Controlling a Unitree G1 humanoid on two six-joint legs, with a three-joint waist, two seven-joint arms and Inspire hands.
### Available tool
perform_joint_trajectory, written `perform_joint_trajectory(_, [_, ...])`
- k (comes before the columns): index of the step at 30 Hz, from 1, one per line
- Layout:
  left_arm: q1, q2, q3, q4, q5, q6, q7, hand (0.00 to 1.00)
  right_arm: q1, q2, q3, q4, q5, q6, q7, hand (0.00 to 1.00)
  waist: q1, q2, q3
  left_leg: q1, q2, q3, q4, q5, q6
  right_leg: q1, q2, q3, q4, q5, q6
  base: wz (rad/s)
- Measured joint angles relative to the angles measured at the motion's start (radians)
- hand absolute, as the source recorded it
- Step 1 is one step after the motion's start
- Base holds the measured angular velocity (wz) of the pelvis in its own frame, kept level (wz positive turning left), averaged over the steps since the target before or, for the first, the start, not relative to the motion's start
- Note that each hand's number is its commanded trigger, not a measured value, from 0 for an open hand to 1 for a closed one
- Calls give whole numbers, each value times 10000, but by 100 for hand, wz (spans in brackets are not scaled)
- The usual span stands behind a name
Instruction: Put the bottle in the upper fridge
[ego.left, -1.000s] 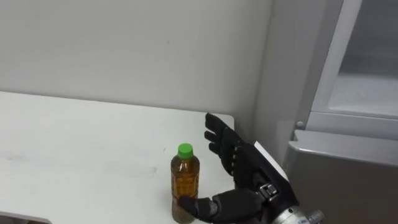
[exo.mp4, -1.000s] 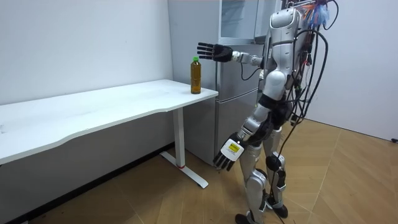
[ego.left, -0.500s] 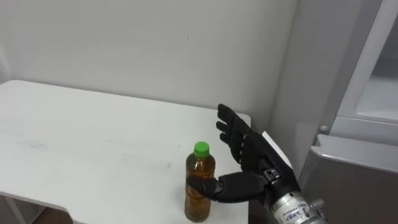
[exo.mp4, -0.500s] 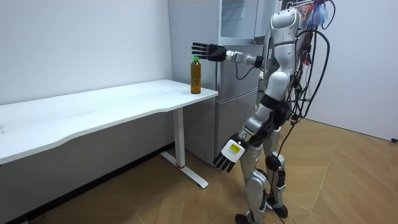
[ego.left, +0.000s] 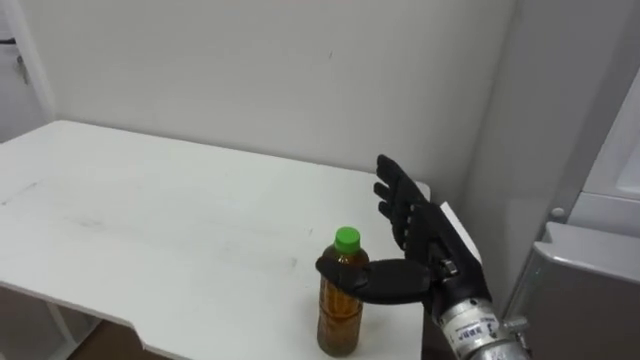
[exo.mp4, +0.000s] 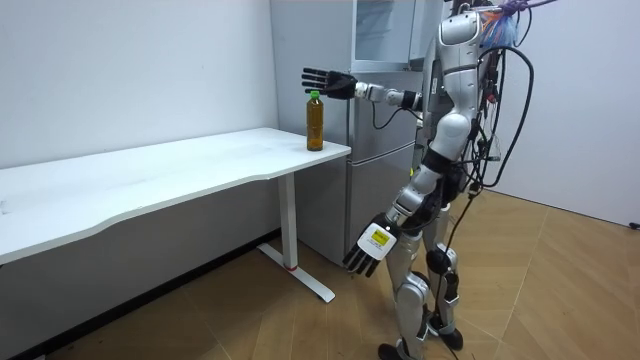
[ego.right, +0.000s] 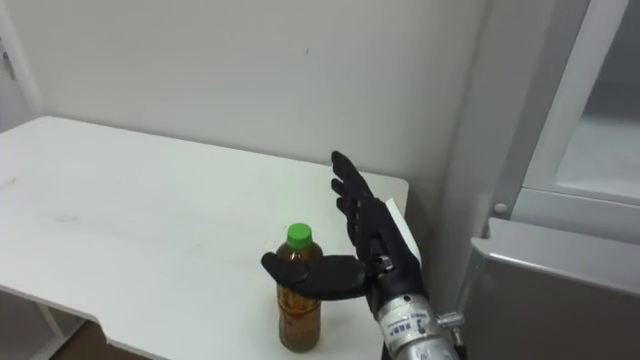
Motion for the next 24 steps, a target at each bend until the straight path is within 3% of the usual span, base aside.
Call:
perform_joint_trajectory(8, [28, 6, -271, -225, 126, 18, 146, 0, -834, 206, 3, 1341, 57, -11, -477, 0, -1, -33, -2, 4, -7, 4, -16, 1, 1, 24, -1, -109, 1, 1, 0, 2])
perform_joint_trajectory(12, [51, 20, -350, -350, 112, 41, 146, 0, -956, 226, 31, 1787, 305, -12, -452, 0, 59, -87, 37, -16, -20, -68, -25, 1, 1, 22, -4, -121, 1, 1, 0, 2])
perform_joint_trajectory(20, [-11, 13, -392, -519, 105, 464, 117, 0, -1828, 350, 59, 3142, 539, 1, -688, 0, 219, -80, 41, -40, -70, -357, -22, 10, 17, 46, -21, -381, -2, 0, 1, 9])
perform_joint_trajectory(24, [-21, -29, -501, -687, 109, 617, 130, 0, -2046, 408, 139, 3463, 727, 1, -749, 0, 371, -10, 85, -54, -119, -419, -20, 24, 38, 53, -61, -398, -2, 0, 2, 5])
